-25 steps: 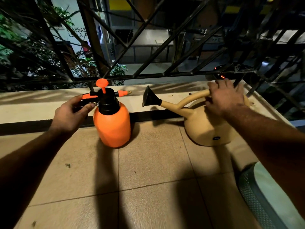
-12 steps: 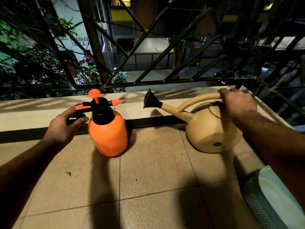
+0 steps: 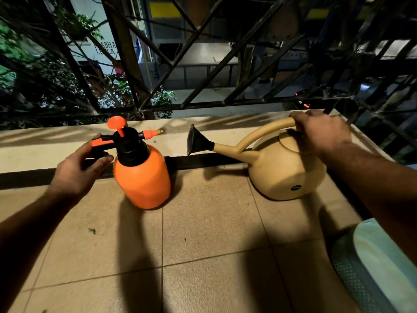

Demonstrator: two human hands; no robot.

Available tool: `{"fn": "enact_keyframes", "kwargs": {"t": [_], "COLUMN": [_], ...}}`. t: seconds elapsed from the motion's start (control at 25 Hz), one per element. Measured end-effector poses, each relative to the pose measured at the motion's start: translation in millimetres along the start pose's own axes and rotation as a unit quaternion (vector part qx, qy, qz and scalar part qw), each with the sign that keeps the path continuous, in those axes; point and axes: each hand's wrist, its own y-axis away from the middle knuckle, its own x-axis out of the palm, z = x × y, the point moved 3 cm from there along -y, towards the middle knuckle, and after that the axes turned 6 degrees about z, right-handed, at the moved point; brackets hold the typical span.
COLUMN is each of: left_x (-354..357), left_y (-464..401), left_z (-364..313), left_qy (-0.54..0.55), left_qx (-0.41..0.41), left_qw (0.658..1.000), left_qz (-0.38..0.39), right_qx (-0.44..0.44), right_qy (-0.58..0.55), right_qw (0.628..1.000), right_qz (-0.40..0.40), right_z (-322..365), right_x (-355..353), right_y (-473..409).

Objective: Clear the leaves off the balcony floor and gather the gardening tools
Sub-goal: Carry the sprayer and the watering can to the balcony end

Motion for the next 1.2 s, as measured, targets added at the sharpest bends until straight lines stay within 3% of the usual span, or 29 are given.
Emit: {"fn": "enact_keyframes", "kwargs": {"t": [0.24,0.4,0.76,0.96,1.2], "left_x": [1.4,-5.0,-16.3,-34.7,-73.1], "left_y": [10.4,18.6,49.4,76.8,94.2], "left_z": [-8.8,-4.0,-5.0,-53.0,-157.2], "left_qy": [-0.001,0.024,-0.041,-0.128,-0.119], "left_qx": [-0.024,-0.055,-0.081,-0.043,-0.004], "left_qw": [1.000,0.998,0.995,0.989,0.991], "left_qz": [0.007,0.025,-0.028,-0.060,-0.062], "right_qx": [0.023,0.050,0.096,0.067,-0.011], "right_qy": [0.036,-0.017,-0.095,-0.201,-0.291], "right_qw": [0.999,0.998,0.991,0.977,0.956], "right_qz": [0.010,0.024,0.011,0.010,0.035], "right_z": [-3.9,-5.1,-22.6,-9.0,17.7], "right_x": [1.8,11.2,23.7,-22.1,-133.2], "right_y": [3.5,7.7,35.1,57.2,88.6]}}
